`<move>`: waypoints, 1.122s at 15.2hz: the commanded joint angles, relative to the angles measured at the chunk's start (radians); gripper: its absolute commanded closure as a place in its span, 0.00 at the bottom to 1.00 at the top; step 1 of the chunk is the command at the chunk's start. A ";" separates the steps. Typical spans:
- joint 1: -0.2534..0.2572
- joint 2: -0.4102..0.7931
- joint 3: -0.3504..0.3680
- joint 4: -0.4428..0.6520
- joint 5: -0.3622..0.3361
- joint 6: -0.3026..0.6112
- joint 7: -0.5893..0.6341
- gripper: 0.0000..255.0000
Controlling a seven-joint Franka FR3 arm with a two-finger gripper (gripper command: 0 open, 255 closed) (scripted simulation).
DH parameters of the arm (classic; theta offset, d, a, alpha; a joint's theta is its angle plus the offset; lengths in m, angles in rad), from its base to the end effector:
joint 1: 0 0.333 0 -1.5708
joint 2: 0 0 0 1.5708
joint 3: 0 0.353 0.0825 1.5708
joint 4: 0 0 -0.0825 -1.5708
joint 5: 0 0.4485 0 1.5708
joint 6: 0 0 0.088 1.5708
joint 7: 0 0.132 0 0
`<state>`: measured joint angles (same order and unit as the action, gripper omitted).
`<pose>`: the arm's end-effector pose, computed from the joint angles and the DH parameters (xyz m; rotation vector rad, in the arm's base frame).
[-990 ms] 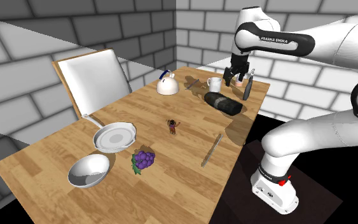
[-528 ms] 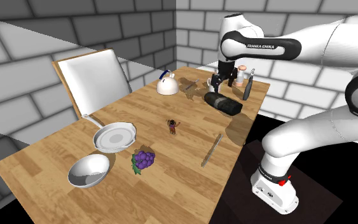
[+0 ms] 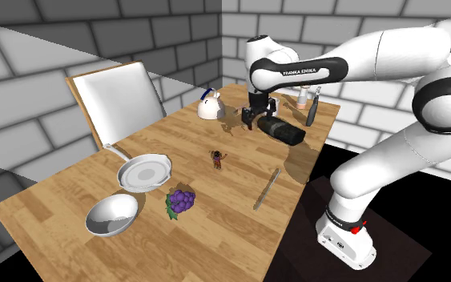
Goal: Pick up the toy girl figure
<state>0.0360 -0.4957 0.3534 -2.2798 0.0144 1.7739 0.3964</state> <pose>0.4136 0.1860 0.5209 2.9863 -0.0789 0.0323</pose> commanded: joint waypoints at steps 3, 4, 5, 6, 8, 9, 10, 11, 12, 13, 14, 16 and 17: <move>-0.003 0.135 0.093 0.063 -0.018 0.034 0.132 0.00; -0.003 0.172 0.116 0.082 -0.027 0.040 0.166 0.00; -0.003 0.209 0.137 0.102 -0.038 0.045 0.201 0.00; -0.003 0.249 0.159 0.124 -0.051 0.049 0.237 0.00; -0.001 0.332 0.198 0.171 -0.083 0.055 0.310 0.00; 0.002 0.376 0.216 0.197 -0.102 0.056 0.348 0.00; 0.007 0.421 0.232 0.225 -0.123 0.055 0.386 0.00; 0.014 0.468 0.246 0.254 -0.146 0.053 0.424 0.00; 0.022 0.516 0.257 0.284 -0.170 0.049 0.462 0.00; 0.033 0.564 0.267 0.316 -0.195 0.044 0.499 0.00; 0.042 0.594 0.270 0.337 -0.210 0.040 0.521 0.00; 0.045 0.604 0.267 0.320 -0.217 0.064 0.528 0.00; 0.046 0.609 0.267 0.312 -0.221 0.076 0.532 0.00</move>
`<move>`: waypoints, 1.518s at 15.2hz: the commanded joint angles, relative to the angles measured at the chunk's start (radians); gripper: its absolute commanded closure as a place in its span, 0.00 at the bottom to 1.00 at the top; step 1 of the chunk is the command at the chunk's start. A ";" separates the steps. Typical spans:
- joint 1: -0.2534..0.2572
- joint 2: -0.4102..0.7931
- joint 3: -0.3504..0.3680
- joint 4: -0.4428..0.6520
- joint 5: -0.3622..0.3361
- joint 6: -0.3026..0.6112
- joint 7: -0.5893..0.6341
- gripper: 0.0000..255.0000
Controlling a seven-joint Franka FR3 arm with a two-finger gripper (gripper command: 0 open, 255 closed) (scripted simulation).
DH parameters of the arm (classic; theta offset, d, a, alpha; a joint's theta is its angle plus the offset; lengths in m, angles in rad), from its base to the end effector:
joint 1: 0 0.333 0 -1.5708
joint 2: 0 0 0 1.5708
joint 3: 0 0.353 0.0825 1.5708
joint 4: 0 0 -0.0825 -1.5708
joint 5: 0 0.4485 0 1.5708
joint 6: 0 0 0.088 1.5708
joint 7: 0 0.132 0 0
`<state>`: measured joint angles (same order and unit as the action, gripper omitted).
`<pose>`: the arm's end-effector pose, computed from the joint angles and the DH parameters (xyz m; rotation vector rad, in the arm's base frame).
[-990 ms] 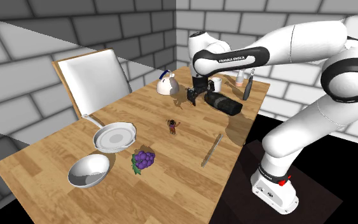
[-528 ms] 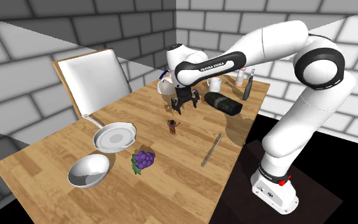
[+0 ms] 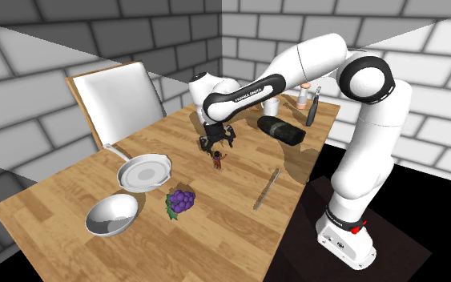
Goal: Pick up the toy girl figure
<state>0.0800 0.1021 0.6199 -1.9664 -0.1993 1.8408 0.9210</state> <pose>0.4812 0.3713 0.3976 2.8968 -0.2091 -0.0732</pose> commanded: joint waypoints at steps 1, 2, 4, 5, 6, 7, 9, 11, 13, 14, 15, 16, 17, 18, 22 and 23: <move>0.003 0.017 0.000 -0.009 -0.011 0.021 0.012 0.00; 0.003 0.023 -0.001 -0.017 -0.015 0.033 0.016 0.00; 0.005 0.035 -0.002 -0.032 -0.024 0.057 0.025 0.00; 0.005 0.039 -0.003 -0.036 -0.027 0.063 0.027 0.00; 0.005 0.039 -0.003 -0.036 -0.027 0.063 0.027 0.00; 0.005 0.041 -0.004 -0.035 -0.029 0.065 0.026 1.00; 0.004 0.043 -0.004 -0.033 -0.030 0.064 0.026 1.00; 0.005 0.043 -0.004 -0.033 -0.030 0.064 0.026 1.00; 0.005 0.043 -0.004 -0.032 -0.030 0.064 0.026 1.00; 0.004 0.043 -0.004 -0.031 -0.030 0.063 0.026 1.00; 0.005 0.044 -0.004 -0.031 -0.030 0.063 0.026 1.00; 0.005 0.039 -0.003 -0.036 -0.027 0.063 0.027 1.00; 0.005 0.032 -0.002 -0.029 -0.022 0.052 0.023 1.00; 0.004 0.026 -0.001 -0.021 -0.018 0.040 0.019 1.00; 0.001 0.004 0.001 0.010 -0.002 -0.007 0.002 1.00; 0.001 -0.001 0.001 0.018 0.002 -0.020 -0.002 1.00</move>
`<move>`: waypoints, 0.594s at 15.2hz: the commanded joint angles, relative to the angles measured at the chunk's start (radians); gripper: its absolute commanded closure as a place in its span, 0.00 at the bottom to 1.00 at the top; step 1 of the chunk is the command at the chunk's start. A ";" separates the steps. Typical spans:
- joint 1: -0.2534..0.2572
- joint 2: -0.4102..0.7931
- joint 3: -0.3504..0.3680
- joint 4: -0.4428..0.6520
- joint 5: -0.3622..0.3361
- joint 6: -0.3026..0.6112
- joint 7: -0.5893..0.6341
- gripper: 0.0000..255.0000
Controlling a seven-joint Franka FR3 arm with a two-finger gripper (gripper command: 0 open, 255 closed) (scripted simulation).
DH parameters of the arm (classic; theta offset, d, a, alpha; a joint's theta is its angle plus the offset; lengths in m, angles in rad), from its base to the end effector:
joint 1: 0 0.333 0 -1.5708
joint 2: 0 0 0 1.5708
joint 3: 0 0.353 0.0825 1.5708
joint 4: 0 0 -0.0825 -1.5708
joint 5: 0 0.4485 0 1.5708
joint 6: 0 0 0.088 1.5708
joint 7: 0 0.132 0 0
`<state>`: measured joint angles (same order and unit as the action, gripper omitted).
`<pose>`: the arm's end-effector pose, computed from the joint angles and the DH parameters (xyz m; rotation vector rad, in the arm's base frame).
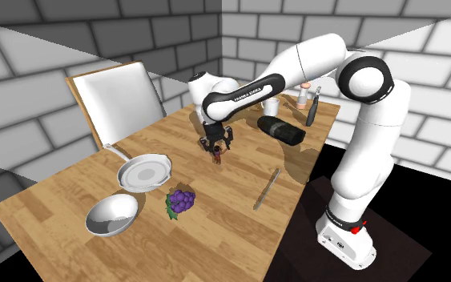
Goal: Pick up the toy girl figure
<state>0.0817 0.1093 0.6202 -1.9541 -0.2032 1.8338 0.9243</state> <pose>0.4833 0.3732 0.3997 2.8964 -0.2106 -0.0727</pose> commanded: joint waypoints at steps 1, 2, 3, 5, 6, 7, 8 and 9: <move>-0.001 -0.013 0.001 0.015 0.009 -0.025 -0.009 1.00; -0.002 -0.018 0.001 0.024 0.012 -0.037 -0.012 1.00; -0.002 -0.022 0.001 0.033 0.015 -0.049 -0.016 1.00; -0.003 -0.030 0.002 0.052 0.021 -0.074 -0.022 1.00; -0.003 -0.033 0.002 0.062 0.023 -0.086 -0.025 1.00; -0.003 -0.037 0.002 0.072 0.026 -0.099 -0.028 1.00; -0.004 -0.040 0.002 0.082 0.028 -0.111 -0.031 1.00; -0.004 -0.041 0.002 0.083 0.028 -0.113 -0.032 1.00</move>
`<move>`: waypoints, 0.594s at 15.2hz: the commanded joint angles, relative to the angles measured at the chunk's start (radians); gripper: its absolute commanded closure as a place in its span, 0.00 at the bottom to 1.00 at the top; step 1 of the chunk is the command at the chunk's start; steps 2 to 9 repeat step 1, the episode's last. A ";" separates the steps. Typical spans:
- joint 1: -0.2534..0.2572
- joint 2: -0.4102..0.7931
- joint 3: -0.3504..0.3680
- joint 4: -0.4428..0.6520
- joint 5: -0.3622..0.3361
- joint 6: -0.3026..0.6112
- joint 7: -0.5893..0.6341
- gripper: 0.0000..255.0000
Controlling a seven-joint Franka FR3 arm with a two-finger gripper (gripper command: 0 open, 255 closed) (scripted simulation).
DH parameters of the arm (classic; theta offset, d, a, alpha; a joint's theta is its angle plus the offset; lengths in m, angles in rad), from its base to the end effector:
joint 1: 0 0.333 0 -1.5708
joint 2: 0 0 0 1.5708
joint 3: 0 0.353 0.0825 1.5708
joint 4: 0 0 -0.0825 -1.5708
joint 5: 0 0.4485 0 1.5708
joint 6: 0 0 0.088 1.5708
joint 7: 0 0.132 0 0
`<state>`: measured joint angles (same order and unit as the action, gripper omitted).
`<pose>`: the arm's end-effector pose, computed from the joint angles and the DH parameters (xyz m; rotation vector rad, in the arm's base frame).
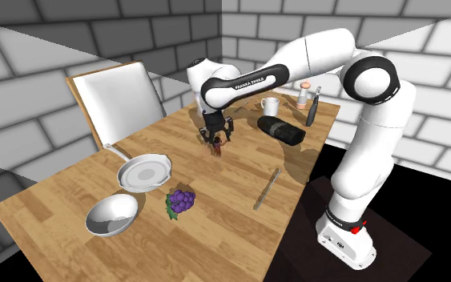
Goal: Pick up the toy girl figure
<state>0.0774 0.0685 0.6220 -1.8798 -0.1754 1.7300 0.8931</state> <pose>0.4836 0.3732 0.4515 2.8965 -0.2104 -0.0728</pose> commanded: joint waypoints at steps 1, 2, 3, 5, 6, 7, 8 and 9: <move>0.001 0.000 0.001 0.009 0.000 -0.009 0.000 1.00; 0.001 0.000 0.001 0.009 0.000 -0.009 0.000 1.00; 0.001 0.000 0.001 0.009 0.000 -0.009 0.000 1.00; 0.001 0.000 0.001 0.009 0.000 -0.009 0.000 1.00; 0.001 0.000 0.001 0.009 0.000 -0.009 0.000 1.00; 0.001 0.000 0.001 0.009 0.000 -0.009 0.000 1.00; 0.001 0.000 0.001 0.009 0.000 -0.009 0.000 1.00; 0.001 0.000 0.001 0.009 0.000 -0.009 0.000 1.00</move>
